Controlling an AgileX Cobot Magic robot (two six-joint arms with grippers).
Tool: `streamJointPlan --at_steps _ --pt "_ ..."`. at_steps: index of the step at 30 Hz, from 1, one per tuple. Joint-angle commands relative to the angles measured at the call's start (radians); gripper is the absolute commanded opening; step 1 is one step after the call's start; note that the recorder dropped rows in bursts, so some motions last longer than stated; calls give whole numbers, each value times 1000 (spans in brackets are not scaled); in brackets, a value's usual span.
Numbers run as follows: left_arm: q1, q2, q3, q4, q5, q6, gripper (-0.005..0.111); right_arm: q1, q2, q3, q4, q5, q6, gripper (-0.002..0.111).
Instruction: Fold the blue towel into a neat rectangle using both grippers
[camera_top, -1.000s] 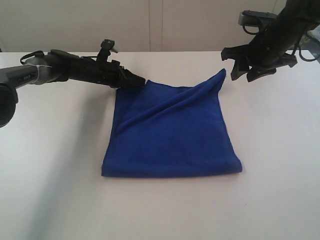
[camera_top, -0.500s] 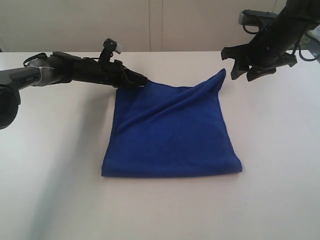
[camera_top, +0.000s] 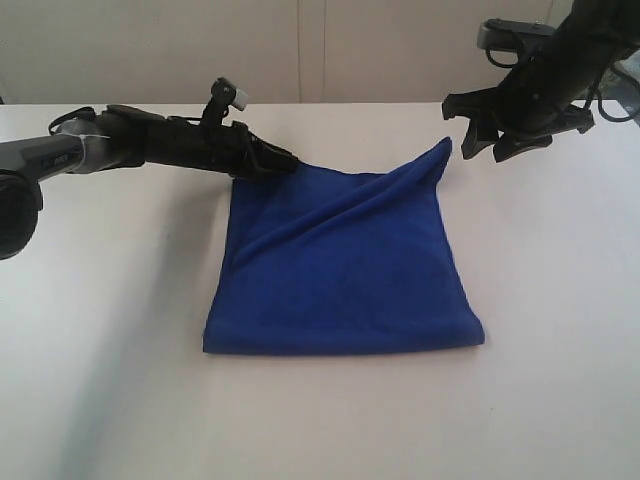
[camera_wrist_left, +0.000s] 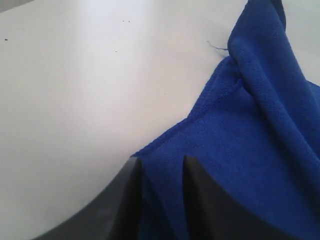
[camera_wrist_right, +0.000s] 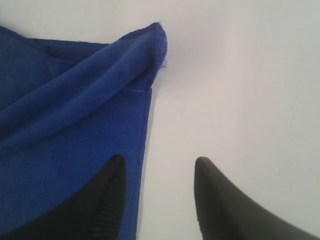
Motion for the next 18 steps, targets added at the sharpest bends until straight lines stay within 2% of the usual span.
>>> streamJointPlan --at_steps 1,11,15,16,17,18 --pt "-4 16 -6 -32 18 27 34 -4 -4 6 5 -11 4 42" --pt "-4 31 -6 -65 24 91 33 -4 -4 6 5 -35 4 42" --pt "-4 38 -6 -59 -13 103 18 -4 -4 6 5 -35 4 42" --pt "-7 41 -6 -59 -62 77 13 -4 -4 6 5 -31 4 42" --pt "-17 50 -6 -60 -148 20 5 -4 -4 6 5 -25 4 42" --pt "-20 51 -6 -60 -165 17 0 -4 -4 6 5 -20 4 42"
